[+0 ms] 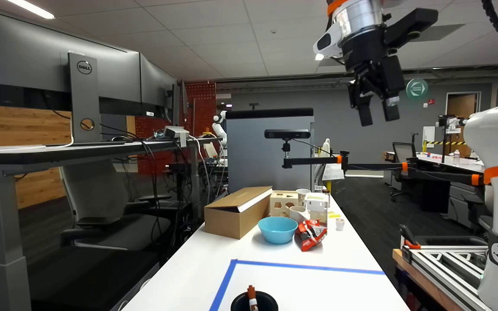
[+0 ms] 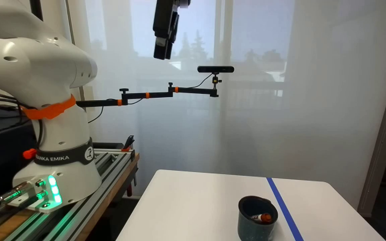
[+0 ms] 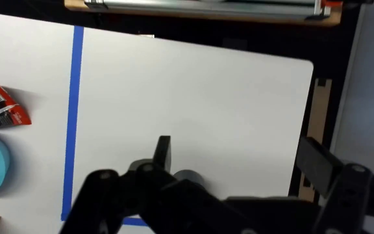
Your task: Take the marker out of the cup
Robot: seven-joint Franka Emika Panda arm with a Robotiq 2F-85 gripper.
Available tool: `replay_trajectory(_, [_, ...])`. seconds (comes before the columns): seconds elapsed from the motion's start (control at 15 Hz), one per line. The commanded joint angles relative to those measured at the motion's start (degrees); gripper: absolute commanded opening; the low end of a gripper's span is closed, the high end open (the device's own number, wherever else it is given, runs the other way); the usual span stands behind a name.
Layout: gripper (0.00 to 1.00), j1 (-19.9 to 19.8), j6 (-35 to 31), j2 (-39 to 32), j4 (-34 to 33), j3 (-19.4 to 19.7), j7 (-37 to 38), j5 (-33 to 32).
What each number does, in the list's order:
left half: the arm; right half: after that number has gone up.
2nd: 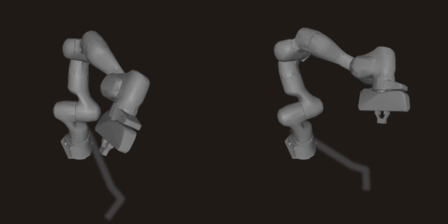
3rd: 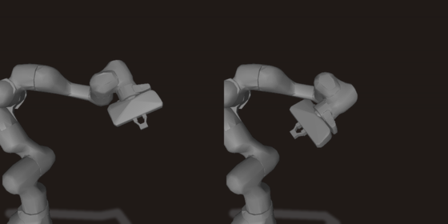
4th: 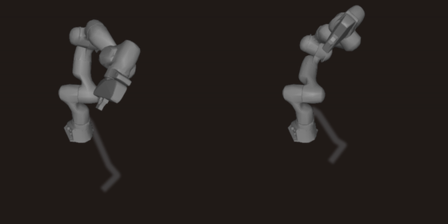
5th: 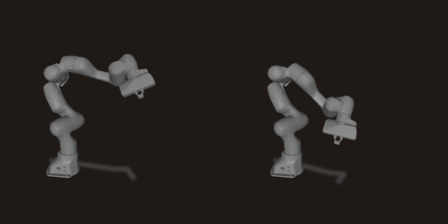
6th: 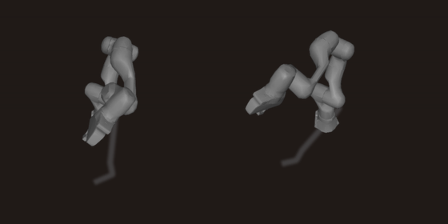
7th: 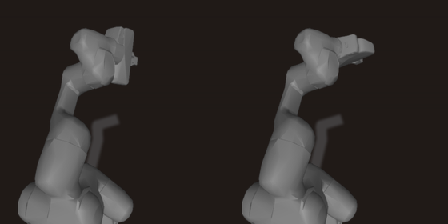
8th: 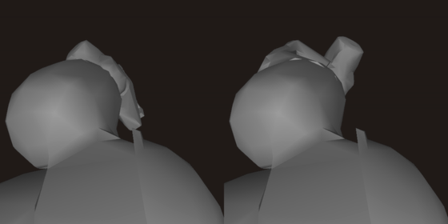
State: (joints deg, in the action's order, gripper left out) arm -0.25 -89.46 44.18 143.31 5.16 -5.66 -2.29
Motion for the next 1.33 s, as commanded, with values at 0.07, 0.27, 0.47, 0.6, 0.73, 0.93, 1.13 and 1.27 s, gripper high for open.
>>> replay_trajectory(0.07, [1.0, -2.7, -18.2, -2.1, 7.0, -1.9, 8.8, 1.3])
replay_trajectory(0.27, [1.0, -3.4, -31.0, -4.1, 12.3, -2.9, 13.7, 2.1])
replay_trajectory(0.47, [1.0, -3.5, -41.2, -7.9, 15.9, -4.6, 17.5, 2.4])
replay_trajectory(0.6, [1.0, -3.3, -46.1, -12.7, 14.9, -5.7, 19.7, 2.5])
replay_trajectory(0.73, [1.0, -3.4, -51.4, -16.3, 15.0, -7.0, 21.6, 1.8])
replay_trajectory(0.93, [1.0, -3.5, -51.3, -16.5, 15.0, -7.3, 20.9, 1.2])
replay_trajectory(1.13, [1.0, -3.7, -53.0, -18.9, 14.8, -7.7, 21.4, 1.1])
replay_trajectory(1.27, [1.0, -5.1, -54.6, -19.3, 14.7, -7.7, 22.3, 0.0])
